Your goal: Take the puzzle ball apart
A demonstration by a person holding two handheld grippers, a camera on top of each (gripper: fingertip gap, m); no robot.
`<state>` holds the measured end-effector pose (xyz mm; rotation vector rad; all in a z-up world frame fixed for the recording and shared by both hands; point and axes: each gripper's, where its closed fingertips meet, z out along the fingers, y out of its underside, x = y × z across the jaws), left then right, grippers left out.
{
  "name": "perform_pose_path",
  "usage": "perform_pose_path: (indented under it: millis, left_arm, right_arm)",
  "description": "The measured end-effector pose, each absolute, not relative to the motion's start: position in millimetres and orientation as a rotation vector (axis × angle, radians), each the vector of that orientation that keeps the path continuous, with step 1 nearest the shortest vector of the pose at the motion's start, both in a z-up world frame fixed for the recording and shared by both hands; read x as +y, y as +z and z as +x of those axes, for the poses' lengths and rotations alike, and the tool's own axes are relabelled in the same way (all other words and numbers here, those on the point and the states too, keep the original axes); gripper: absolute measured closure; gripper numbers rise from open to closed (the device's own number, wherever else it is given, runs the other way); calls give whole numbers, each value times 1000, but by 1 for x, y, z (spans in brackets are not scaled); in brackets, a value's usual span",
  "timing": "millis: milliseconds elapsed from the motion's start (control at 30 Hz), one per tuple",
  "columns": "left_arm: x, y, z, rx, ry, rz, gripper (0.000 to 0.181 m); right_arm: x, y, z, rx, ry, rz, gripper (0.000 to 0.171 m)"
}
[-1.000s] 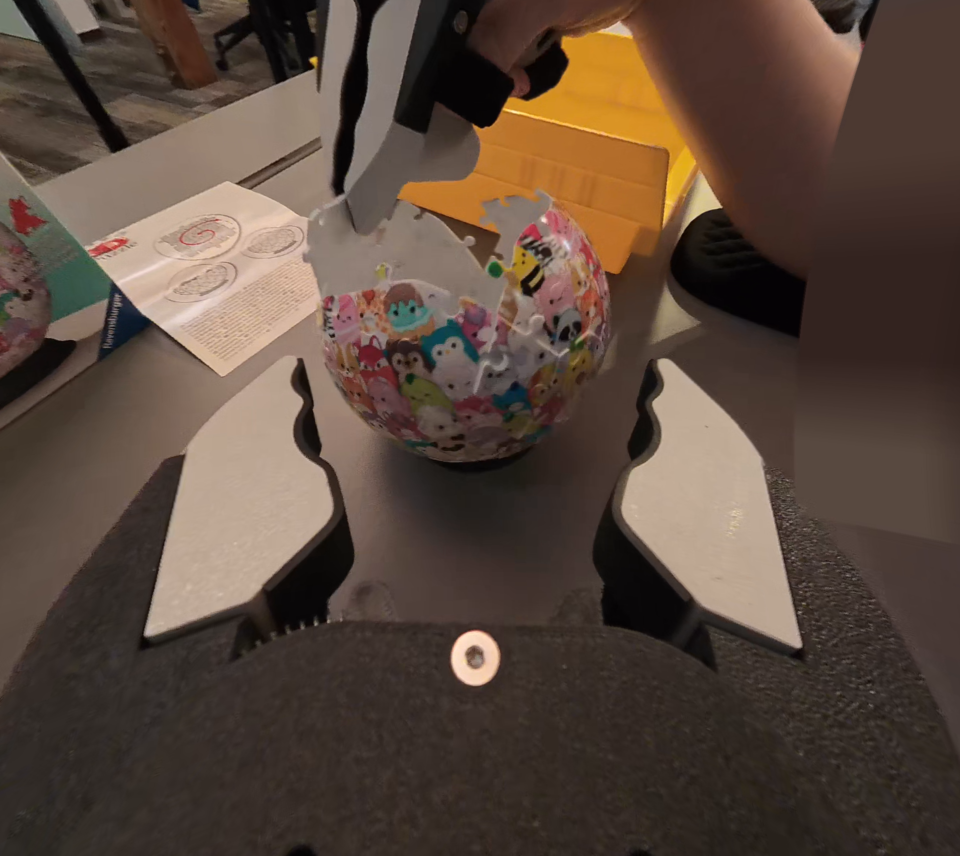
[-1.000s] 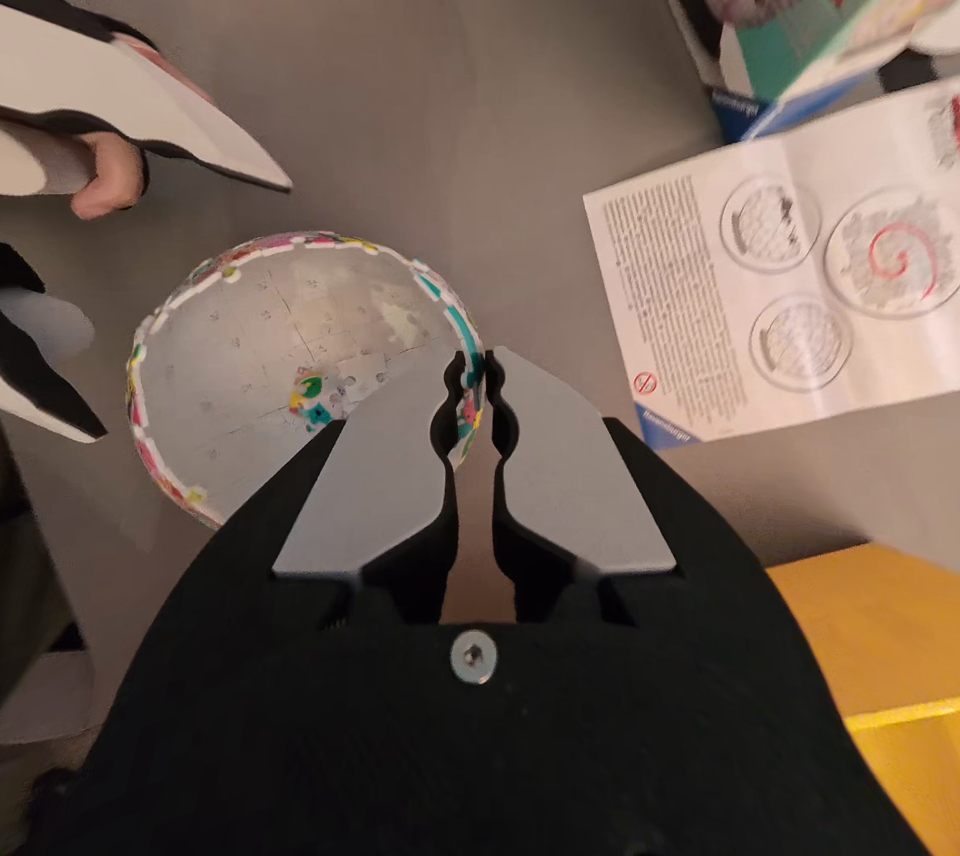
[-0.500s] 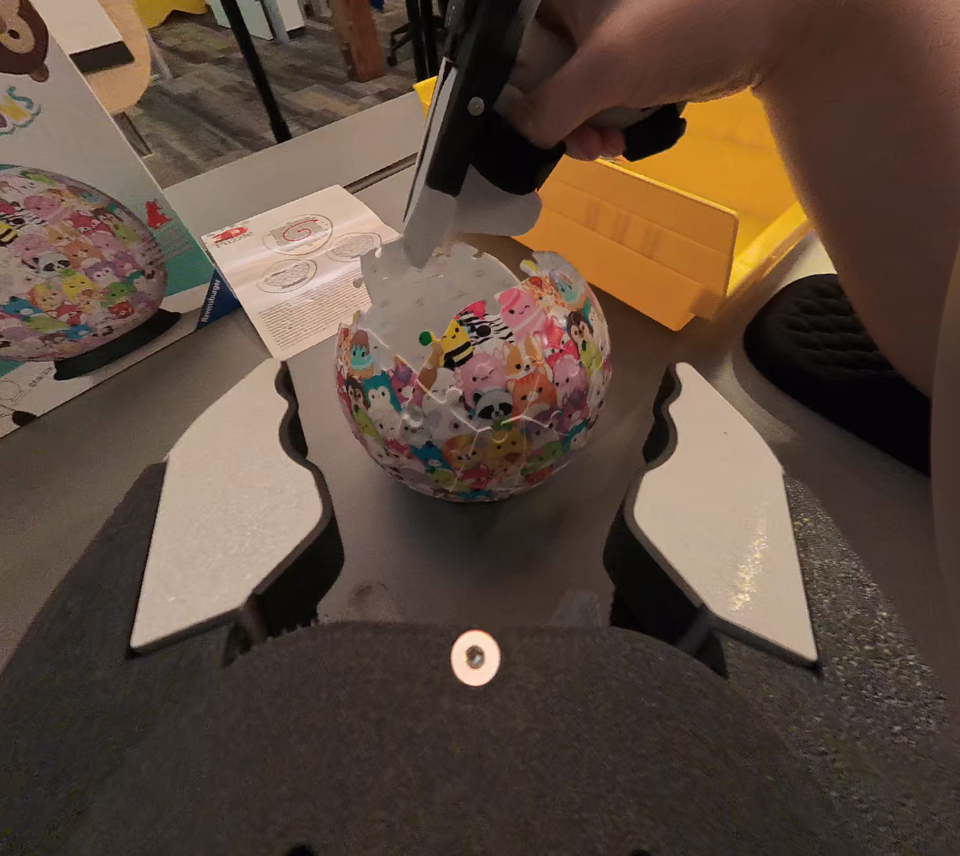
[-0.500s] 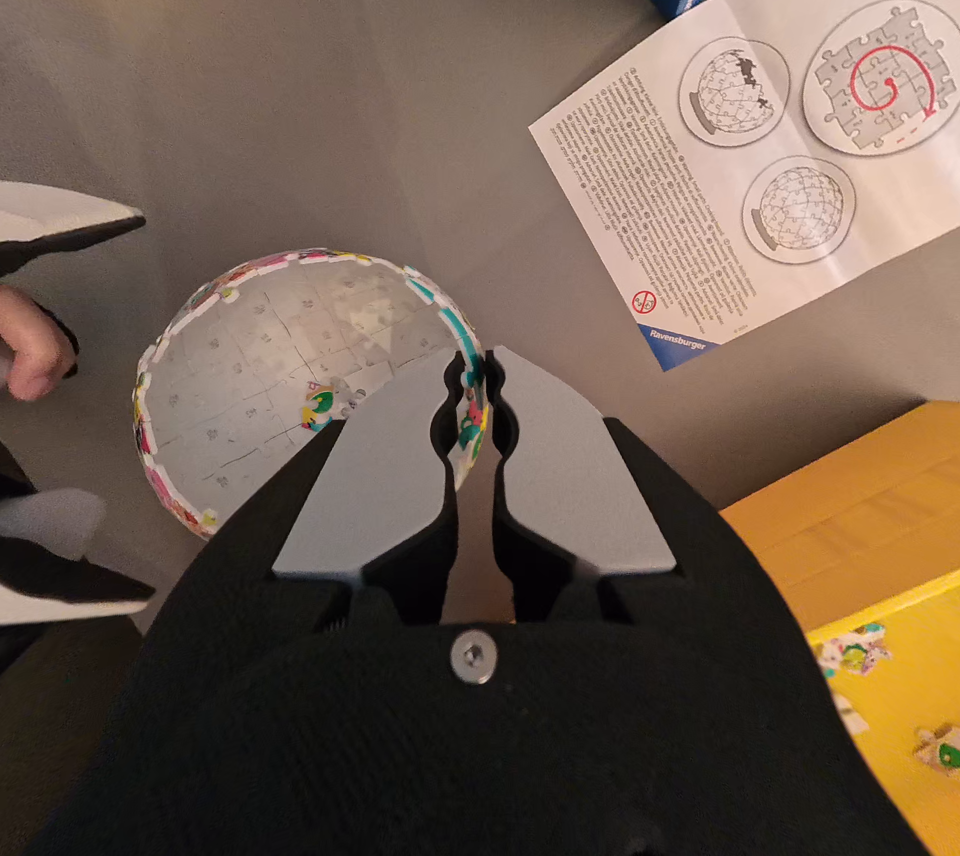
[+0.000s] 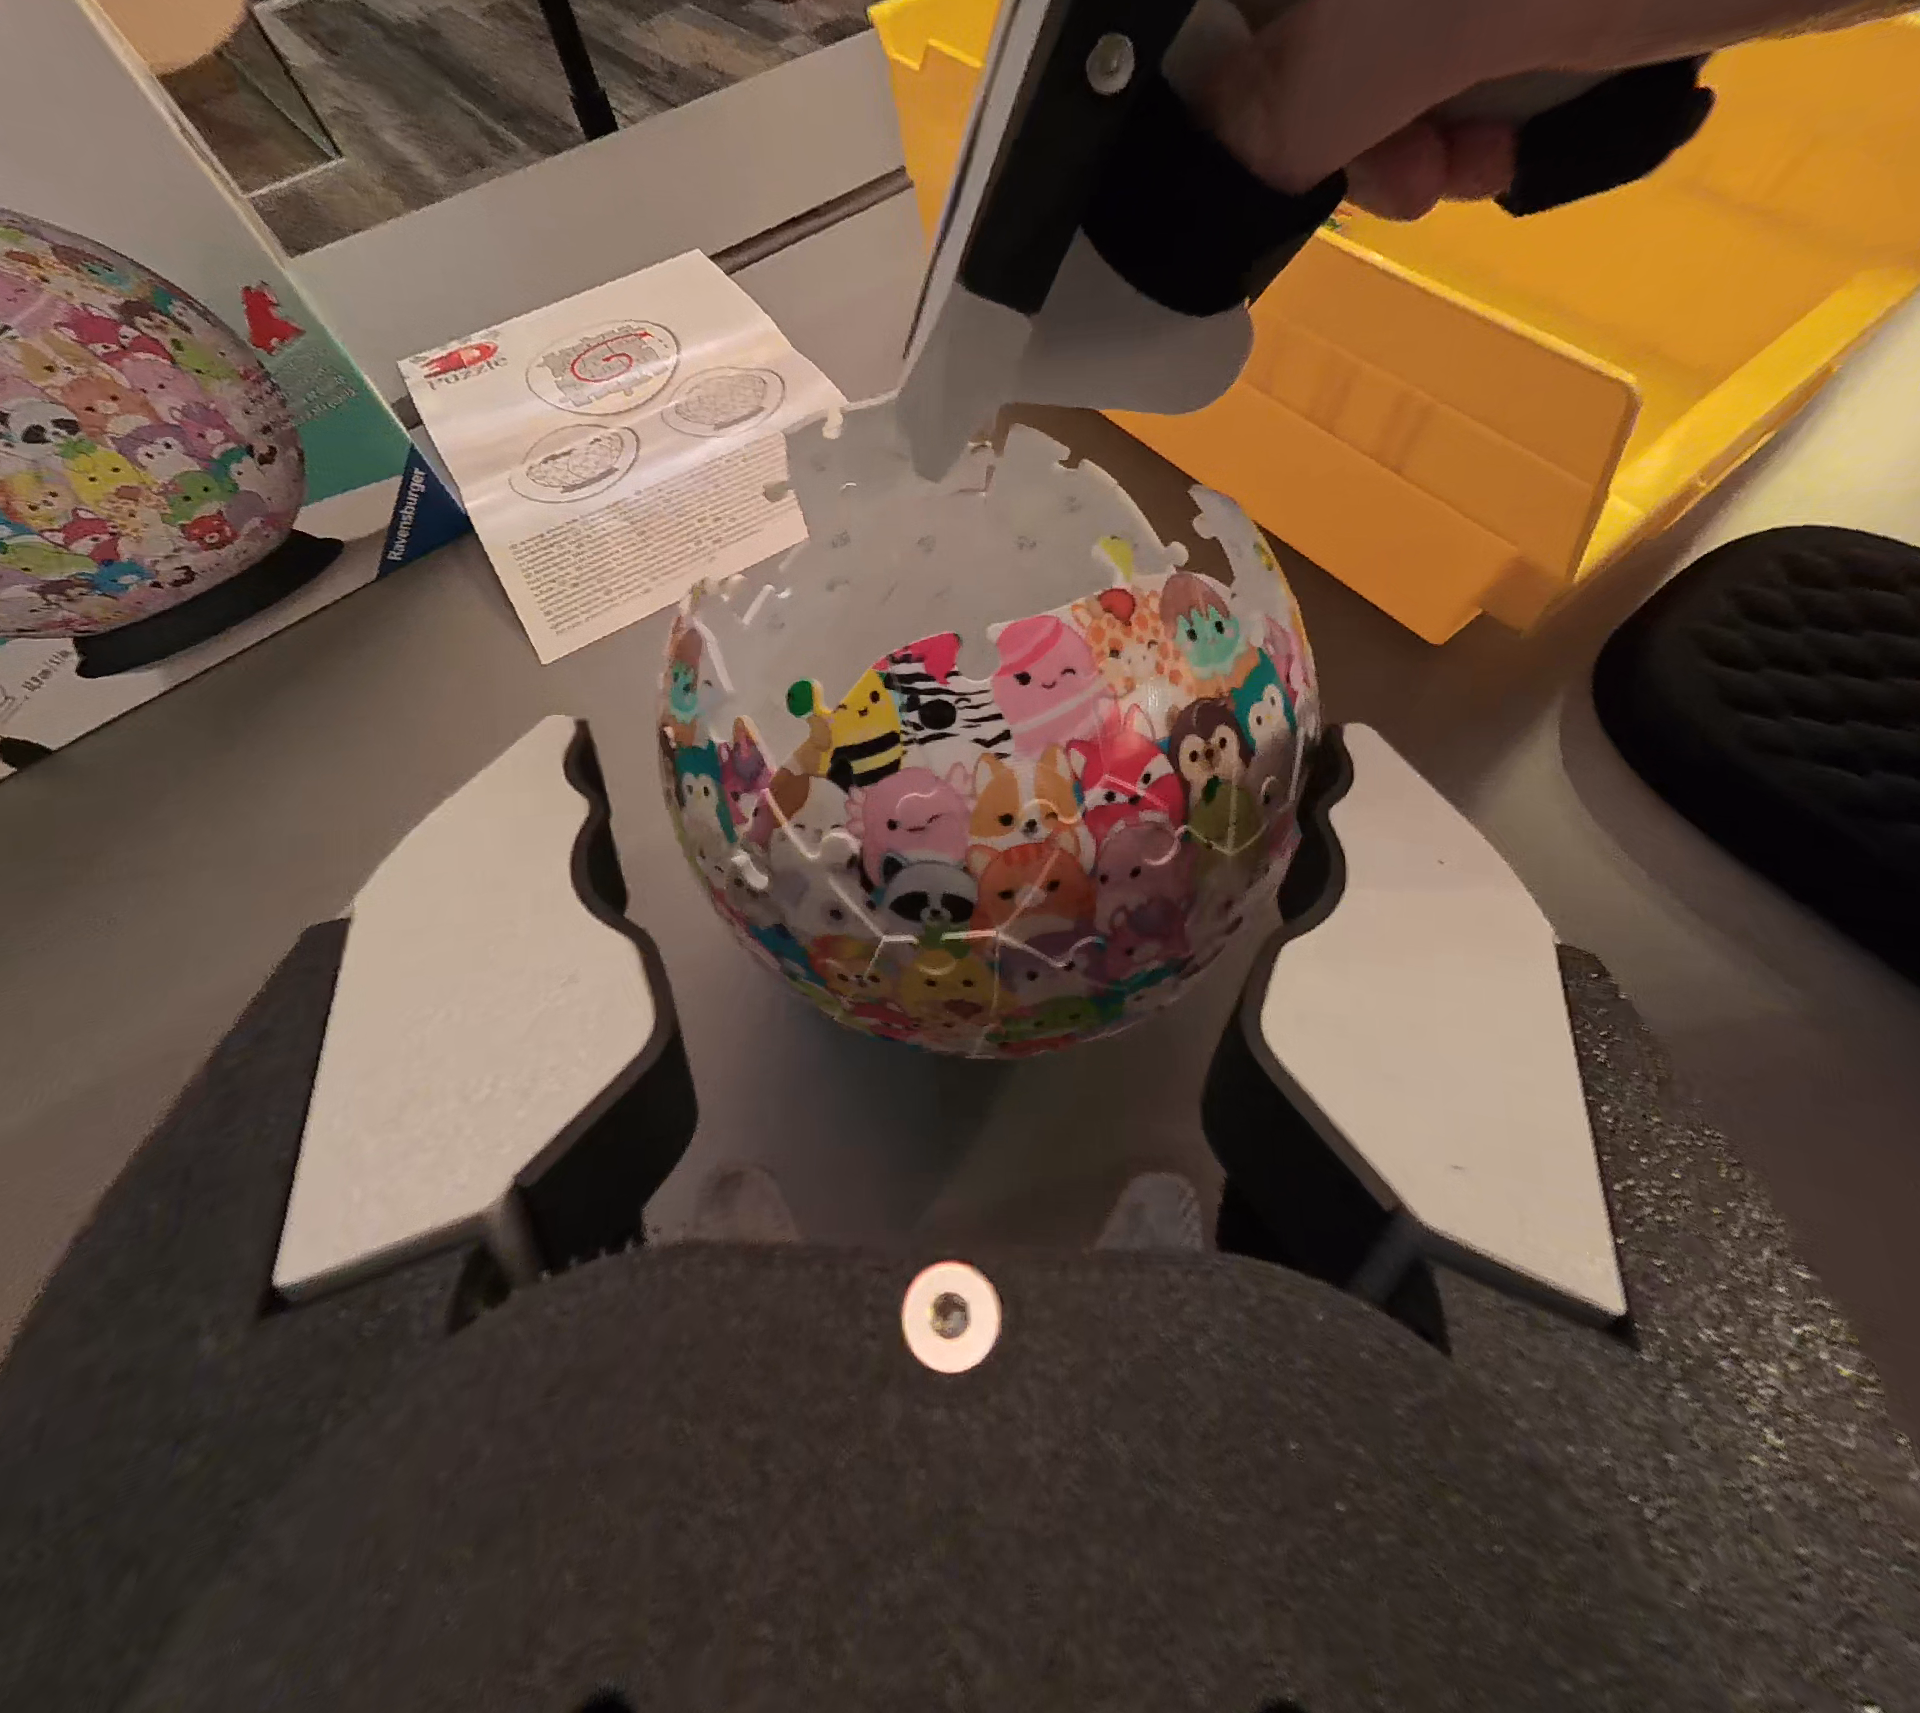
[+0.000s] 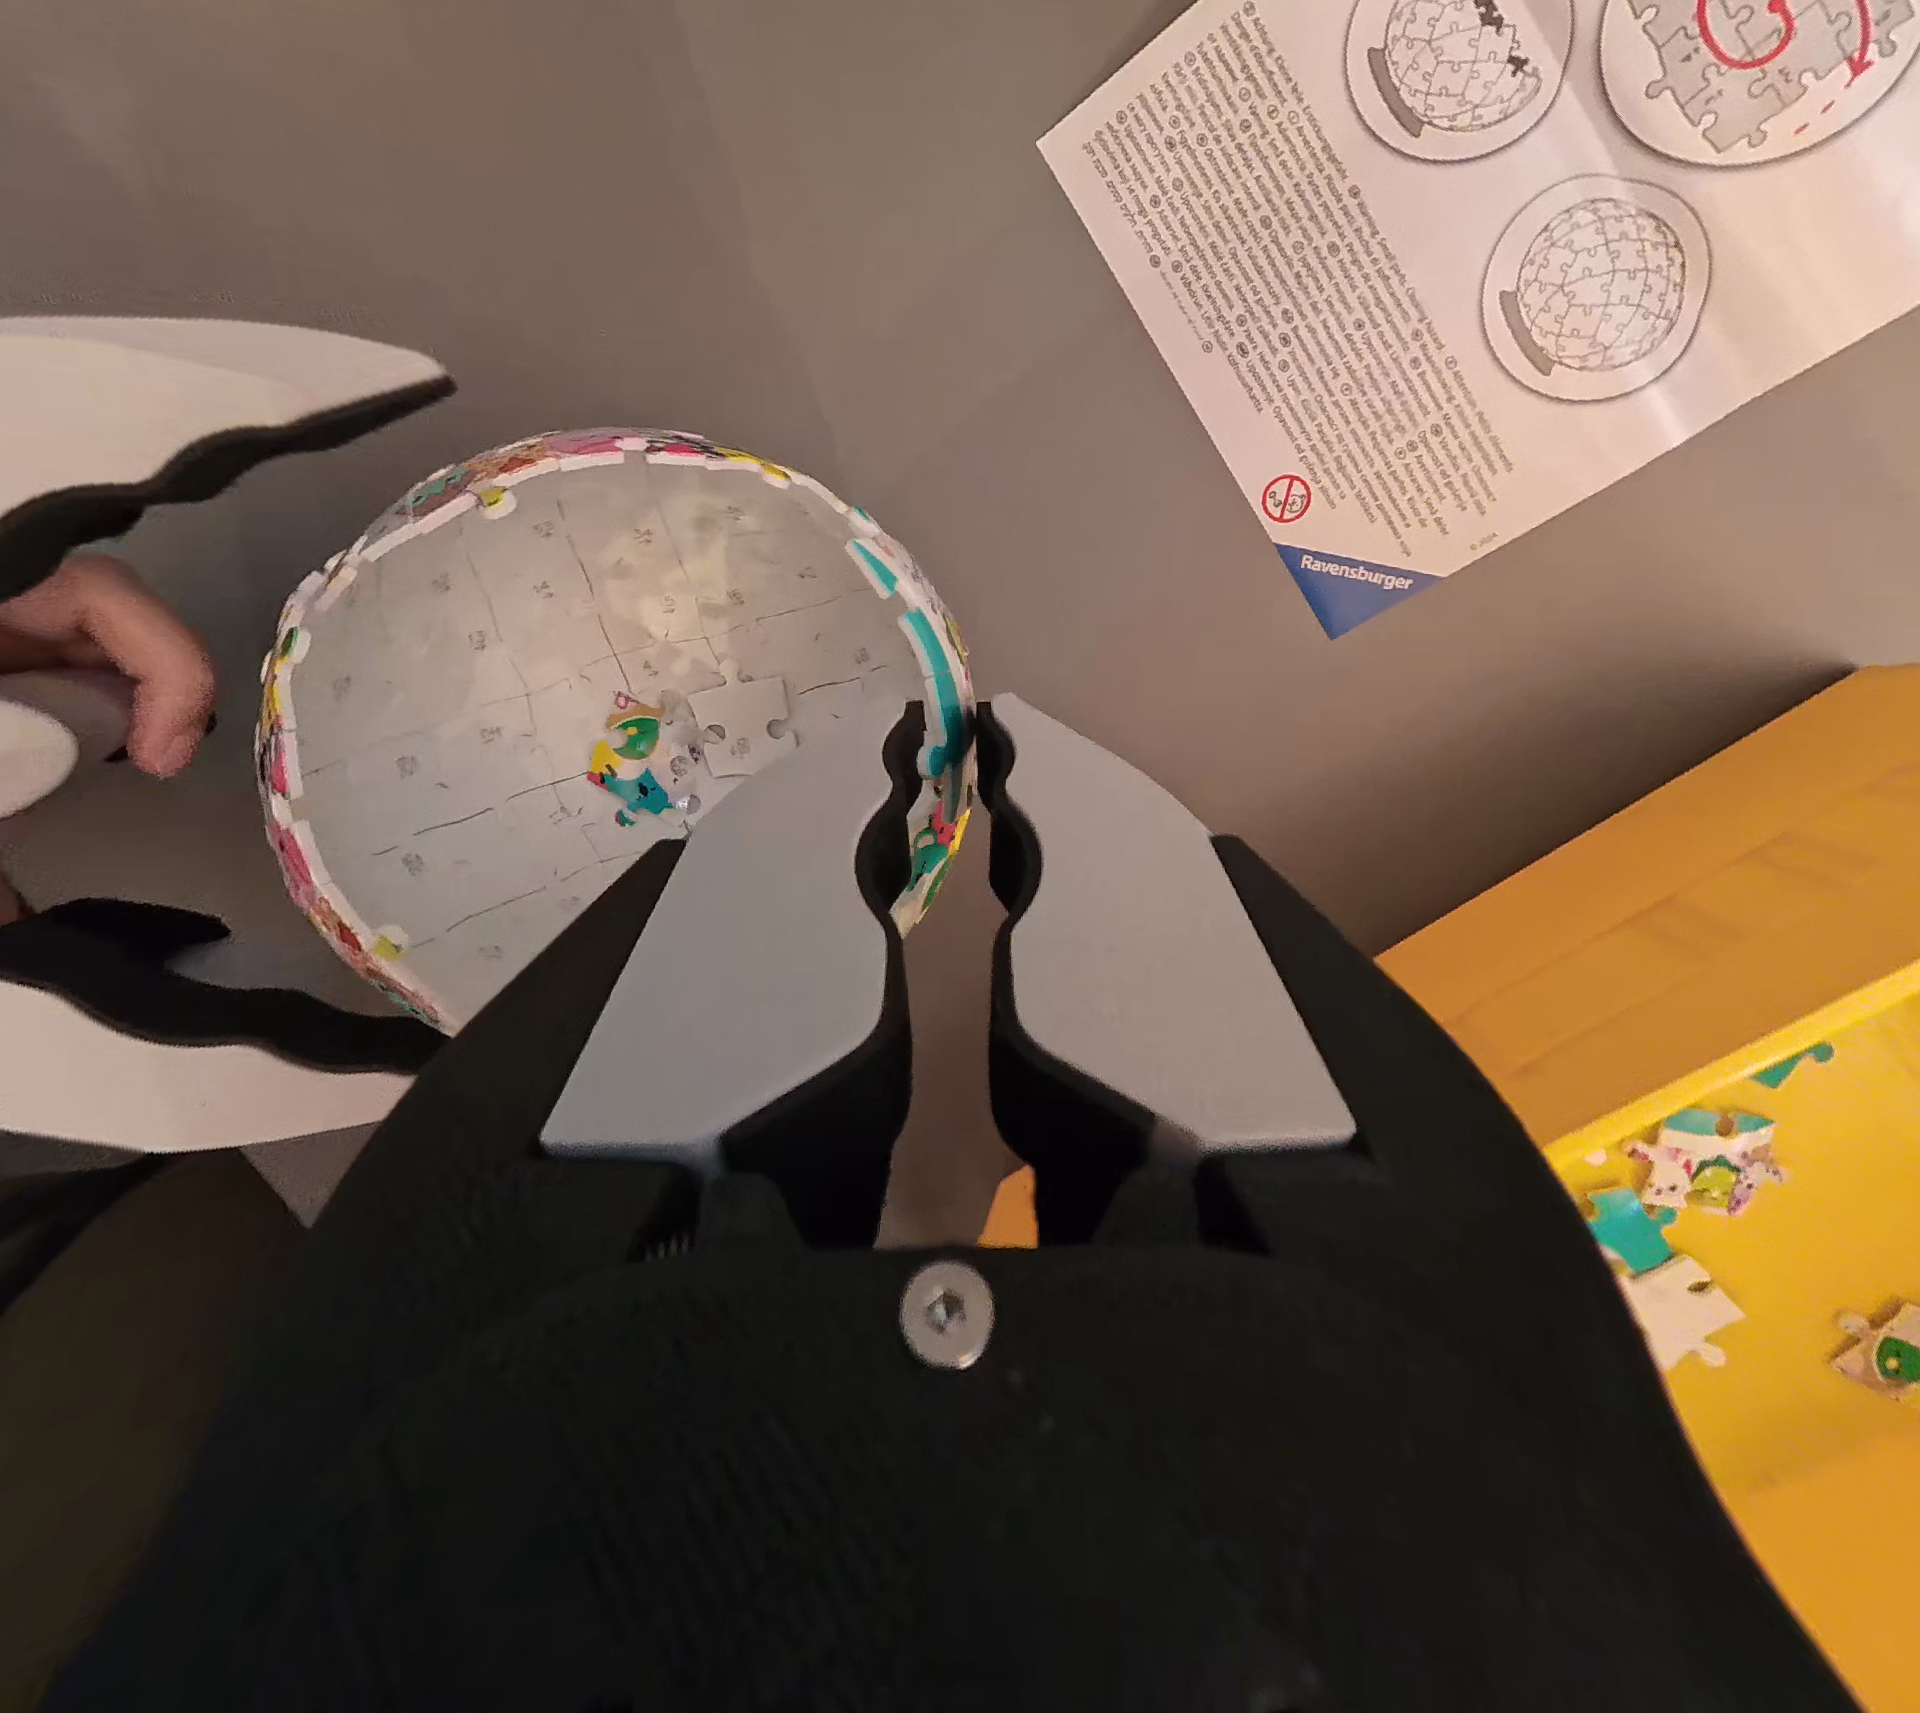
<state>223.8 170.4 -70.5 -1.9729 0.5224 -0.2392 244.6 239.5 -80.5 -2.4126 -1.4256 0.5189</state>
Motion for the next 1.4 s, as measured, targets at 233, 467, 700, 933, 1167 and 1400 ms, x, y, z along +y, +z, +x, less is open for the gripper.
perform_pose_path:
  millis: [233, 467, 700, 933, 1167, 1400]
  left_arm:
    - [171, -78, 229, 562, -284, -1975, 61]
    - [171, -78, 228, 591, -284, -1935, 62]
    - [170, -80, 226, 637, -253, -1904, 63]
    - [169, -82, 226, 687, -207, -1875, 64]
    - [169, -85, 226, 713, -165, -1859, 64]
    - [170, -87, 226, 716, -138, -1853, 64]
  right_arm:
    - [248, -90, 246, -1632, 296, -2250, 144]
    - [246, -94, 243, -1673, 306, -2251, 166]
    - [250, -92, 243, -1613, 436, -2304, 166]
    - [250, -90, 245, -1531, 551, -2393, 165]
    - [253, -90, 248, -1476, 602, -2448, 165]
    - [248, -88, 243, -1596, 514, -2346, 160]
